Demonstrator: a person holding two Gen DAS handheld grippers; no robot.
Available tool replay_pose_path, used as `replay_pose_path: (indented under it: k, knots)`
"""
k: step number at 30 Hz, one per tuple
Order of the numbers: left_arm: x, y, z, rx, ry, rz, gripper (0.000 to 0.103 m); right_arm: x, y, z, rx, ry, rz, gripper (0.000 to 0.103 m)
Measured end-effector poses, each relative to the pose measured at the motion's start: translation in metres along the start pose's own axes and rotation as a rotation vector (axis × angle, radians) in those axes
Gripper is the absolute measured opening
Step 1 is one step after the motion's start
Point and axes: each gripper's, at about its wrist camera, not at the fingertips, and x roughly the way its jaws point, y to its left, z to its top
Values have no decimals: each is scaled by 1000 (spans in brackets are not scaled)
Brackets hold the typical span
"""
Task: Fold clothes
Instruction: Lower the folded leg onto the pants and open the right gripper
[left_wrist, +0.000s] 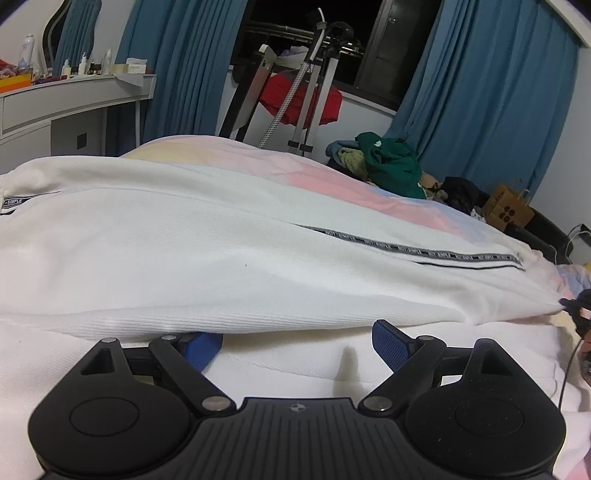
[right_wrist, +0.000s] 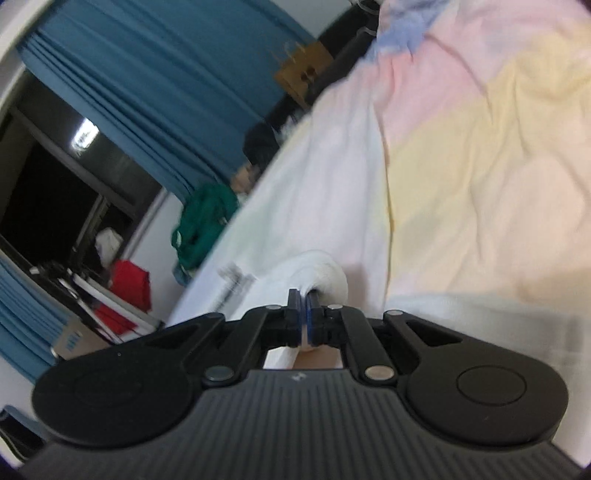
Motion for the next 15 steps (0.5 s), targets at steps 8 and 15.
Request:
replay_pose_path:
  k: [8,15]
  knots:
    - [-7,-3,1,32,-14,12,90,-13,-16,-5,-118,45,-104,5]
    - [-19,-12,2,81,-10,5,89,-43,25,-19,-299,-1,-129,23]
